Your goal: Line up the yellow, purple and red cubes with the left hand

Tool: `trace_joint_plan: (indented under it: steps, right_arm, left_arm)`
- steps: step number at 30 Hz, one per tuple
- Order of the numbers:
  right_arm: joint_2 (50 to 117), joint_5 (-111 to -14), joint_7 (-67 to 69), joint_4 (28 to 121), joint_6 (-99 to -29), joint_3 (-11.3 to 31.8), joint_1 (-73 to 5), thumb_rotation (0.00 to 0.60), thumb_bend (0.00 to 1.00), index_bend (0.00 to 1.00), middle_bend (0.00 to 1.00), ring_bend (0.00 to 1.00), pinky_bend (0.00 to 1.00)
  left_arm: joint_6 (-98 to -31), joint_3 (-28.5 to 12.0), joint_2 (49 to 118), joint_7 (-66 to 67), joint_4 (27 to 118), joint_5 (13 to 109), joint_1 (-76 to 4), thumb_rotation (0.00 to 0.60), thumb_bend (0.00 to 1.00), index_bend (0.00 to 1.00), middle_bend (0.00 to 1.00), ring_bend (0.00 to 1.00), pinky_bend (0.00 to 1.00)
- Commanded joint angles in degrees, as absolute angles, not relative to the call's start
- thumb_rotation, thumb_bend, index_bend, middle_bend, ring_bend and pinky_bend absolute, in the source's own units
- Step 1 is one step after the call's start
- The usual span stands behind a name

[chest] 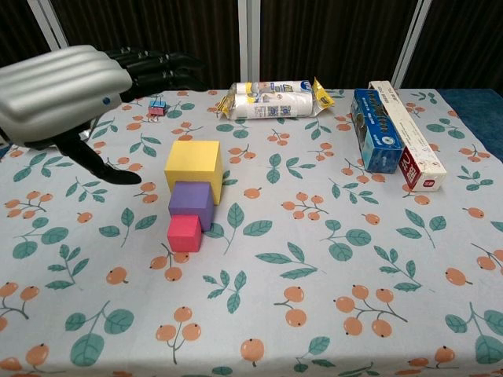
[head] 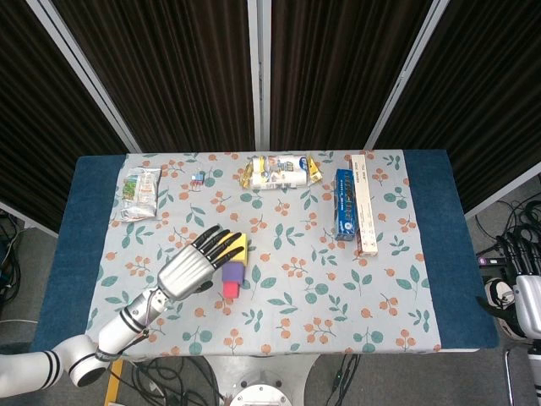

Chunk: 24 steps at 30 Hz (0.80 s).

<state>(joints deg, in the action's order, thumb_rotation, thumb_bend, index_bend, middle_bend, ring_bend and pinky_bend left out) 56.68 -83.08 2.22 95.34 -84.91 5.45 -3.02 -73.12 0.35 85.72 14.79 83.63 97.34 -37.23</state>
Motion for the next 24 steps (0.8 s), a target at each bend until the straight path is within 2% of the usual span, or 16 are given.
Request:
trace_joint_plan:
  steps: [1,7,11,17,24]
  right_arm:
    - [56.53,-82.87,2.39,95.12,-84.87,5.53,-3.01,0.600,0.00,0.00,0.02,0.00,0.02]
    - [56.37,-82.97,3.67,94.19,-83.93,5.94,-3.87,0.600,0.00,0.00,0.03,0.00,0.02]
    - [56.64,-83.72,5.86,92.84,-82.44,5.93,-4.97,0.600,0.02,0.00,0.03,0.00,0.02]
    - [56.76,-85.75,9.60,92.30,-81.33,5.31,-5.98,0.600,0.03,0.00,0.03,0.00,0.01]
    - [57.34,-87.96,9.61,93.08,-82.45,4.59,-6.09,0.600,0.03,0.00,0.03,0.00,0.01]
  left_arm:
    - [-75.69,-2.02,83.82,12.51,84.18,93.89,-35.20,0.600,0.00,0.16,0.02,0.09,0.12]
    - [-77.70,-7.55,78.30,9.91,85.18,80.38,-29.73,0.600,0.00,0.16,0.02,0.09,0.12]
    - [-75.61,-8.45,73.73,9.83,85.82,69.55,-25.06,0.600,0.00,0.16,0.02,0.09,0.12]
    - [-76.50,-6.65,70.53,6.76,87.01,63.29,-18.02,0.600,0.00,0.16,0.03,0.09,0.12]
    - [-82.84,-3.05,69.71,4.91,90.15,66.05,-10.81,0.600,0.00,0.16,0.02,0.09,0.12]
